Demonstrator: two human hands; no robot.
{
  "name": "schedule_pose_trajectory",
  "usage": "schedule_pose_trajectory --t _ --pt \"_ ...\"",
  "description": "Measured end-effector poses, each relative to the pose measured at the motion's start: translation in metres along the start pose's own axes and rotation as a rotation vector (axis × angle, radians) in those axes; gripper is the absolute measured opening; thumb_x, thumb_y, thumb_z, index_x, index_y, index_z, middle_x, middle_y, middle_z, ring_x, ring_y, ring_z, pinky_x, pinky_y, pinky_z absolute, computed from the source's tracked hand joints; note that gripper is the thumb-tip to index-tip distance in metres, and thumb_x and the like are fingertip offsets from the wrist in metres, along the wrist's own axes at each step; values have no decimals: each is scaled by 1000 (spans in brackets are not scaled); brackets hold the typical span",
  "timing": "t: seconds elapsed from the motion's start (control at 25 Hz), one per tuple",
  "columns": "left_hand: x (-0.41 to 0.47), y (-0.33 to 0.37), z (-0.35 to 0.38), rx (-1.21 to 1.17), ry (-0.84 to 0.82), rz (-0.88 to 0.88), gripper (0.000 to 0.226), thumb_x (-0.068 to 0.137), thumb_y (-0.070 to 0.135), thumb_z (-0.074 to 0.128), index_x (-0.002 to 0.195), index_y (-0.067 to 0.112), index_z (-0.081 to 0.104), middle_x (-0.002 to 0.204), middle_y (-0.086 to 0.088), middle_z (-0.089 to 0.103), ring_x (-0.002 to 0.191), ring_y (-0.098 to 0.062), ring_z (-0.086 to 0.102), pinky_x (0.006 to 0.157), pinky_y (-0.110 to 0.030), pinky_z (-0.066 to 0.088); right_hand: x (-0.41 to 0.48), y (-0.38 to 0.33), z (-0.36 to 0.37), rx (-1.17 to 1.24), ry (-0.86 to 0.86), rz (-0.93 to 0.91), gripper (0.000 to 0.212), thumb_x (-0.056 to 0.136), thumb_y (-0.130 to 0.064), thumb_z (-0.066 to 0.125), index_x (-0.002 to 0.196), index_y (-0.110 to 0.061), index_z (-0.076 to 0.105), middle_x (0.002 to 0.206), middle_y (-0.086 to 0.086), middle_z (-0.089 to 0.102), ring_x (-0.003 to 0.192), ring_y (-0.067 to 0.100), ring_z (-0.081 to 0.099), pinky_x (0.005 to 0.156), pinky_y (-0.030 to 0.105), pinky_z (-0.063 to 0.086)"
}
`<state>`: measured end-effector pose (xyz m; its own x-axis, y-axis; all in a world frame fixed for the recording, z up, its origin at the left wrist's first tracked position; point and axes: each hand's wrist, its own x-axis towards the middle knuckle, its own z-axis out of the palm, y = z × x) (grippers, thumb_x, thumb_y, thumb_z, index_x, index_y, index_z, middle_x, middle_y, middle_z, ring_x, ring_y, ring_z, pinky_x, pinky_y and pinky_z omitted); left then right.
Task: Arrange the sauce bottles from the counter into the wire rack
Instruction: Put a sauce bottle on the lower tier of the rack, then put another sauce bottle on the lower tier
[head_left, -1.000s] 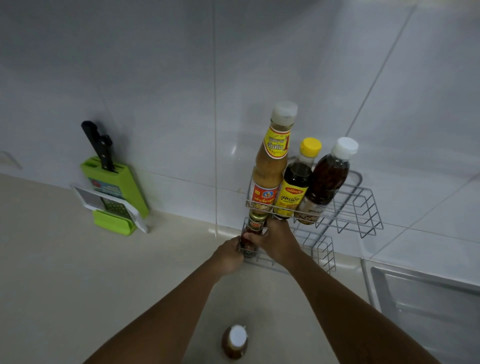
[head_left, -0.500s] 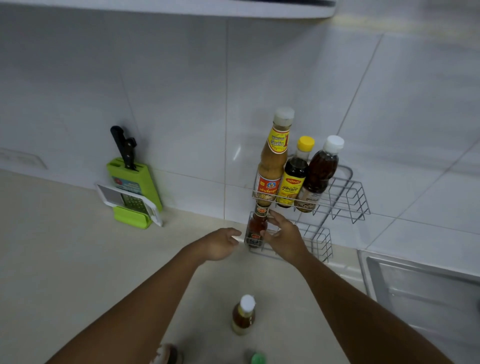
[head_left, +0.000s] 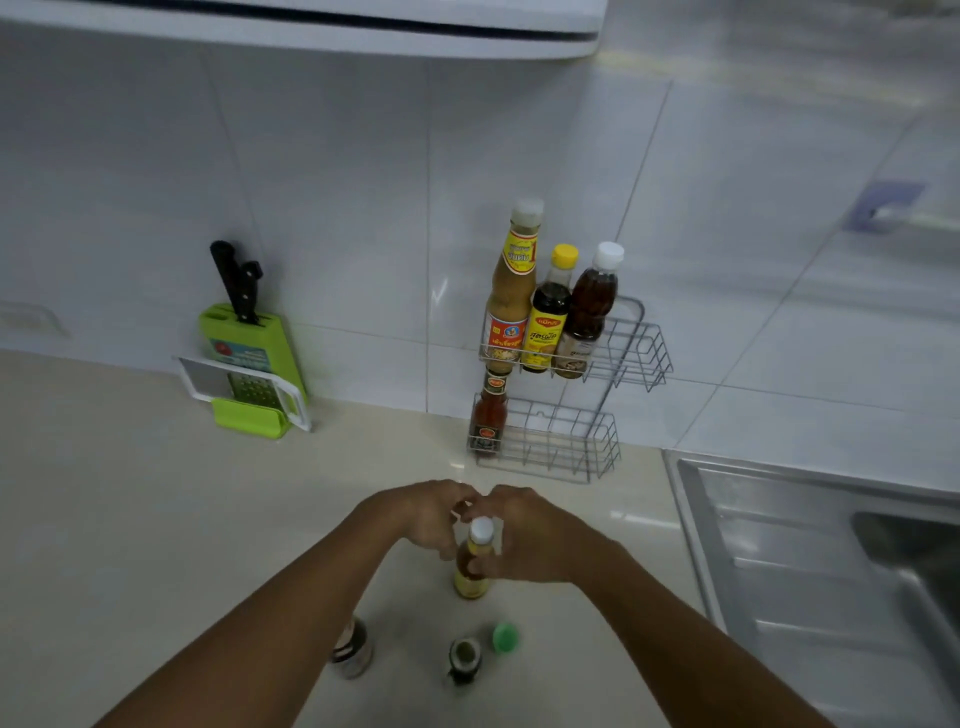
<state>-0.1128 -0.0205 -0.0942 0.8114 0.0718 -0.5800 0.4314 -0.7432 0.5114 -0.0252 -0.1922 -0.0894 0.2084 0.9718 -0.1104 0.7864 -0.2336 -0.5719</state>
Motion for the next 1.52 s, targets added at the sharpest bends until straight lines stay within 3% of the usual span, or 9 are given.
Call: schedule_pose_trajectory --t 0.12,0.4,0.52,0.64,0.88,1.12,1.28,1.4,1.52 --pt "-2 2 19 -9 40 8 86 66 20 83 142 26 43 142 1 53 125 -22 55 101 -44 52 -3 -3 12 9 144 46 14 80 -20 66 72 -8 66 71 8 69 66 23 66 61 45 55" --pt "-44 22 18 -477 433 322 64 62 40 90 118 36 60 106 10 70 94 -9 70 81 -33 60 -49 -47 -73 580 606 233 15 83 -20 84 91 -13 73 76 8 78 63 24 77 62 34 64" --pt "-66 45 -5 -493 409 443 44 67 16 84 107 25 67 80 3 70 63 -12 66 55 -37 56 -61 -63 -114 113 634 104 21 86 -39 70 81 -20 63 61 -7 63 55 10 59 51 28 47" --pt "-77 61 -19 -499 270 433 34 67 14 81 97 21 66 75 -7 66 59 -22 65 55 -48 57 -64 -70 -128 -67 533 48 19 95 -34 42 93 -21 56 61 -9 52 56 9 49 55 35 41" --pt "-74 75 -4 666 1145 285 60 53 42 83 109 29 64 86 4 73 68 -20 69 58 -31 54 -58 -54 -101 637 496 651 26 100 -23 30 78 -16 40 54 -1 32 42 13 25 43 23 20" --pt "-75 81 -10 -446 271 272 53 59 29 82 109 33 64 93 -8 72 68 -16 69 64 -43 63 -71 -50 -115 125 618 178 23 96 -25 36 92 -22 58 61 -6 51 55 5 49 51 17 35" --pt "-60 84 7 72 674 196 59 63 40 75 118 35 56 103 7 69 86 -19 69 77 -36 59 -62 -35 -104 210 584 477 25 101 -24 33 97 -15 55 65 1 50 55 14 46 45 28 34" --pt "-47 86 22 542 1094 262 47 61 32 73 106 31 59 92 5 71 76 -21 69 65 -31 52 -60 -22 -91 737 469 802 23 100 -21 33 83 -13 48 52 -1 33 39 12 27 43 19 20" --pt "-46 83 14 255 762 200 55 62 34 75 113 36 54 104 8 69 89 -18 68 76 -33 56 -67 -13 -80 617 607 597 19 102 -24 39 95 -21 56 52 4 40 41 12 34 39 22 27"
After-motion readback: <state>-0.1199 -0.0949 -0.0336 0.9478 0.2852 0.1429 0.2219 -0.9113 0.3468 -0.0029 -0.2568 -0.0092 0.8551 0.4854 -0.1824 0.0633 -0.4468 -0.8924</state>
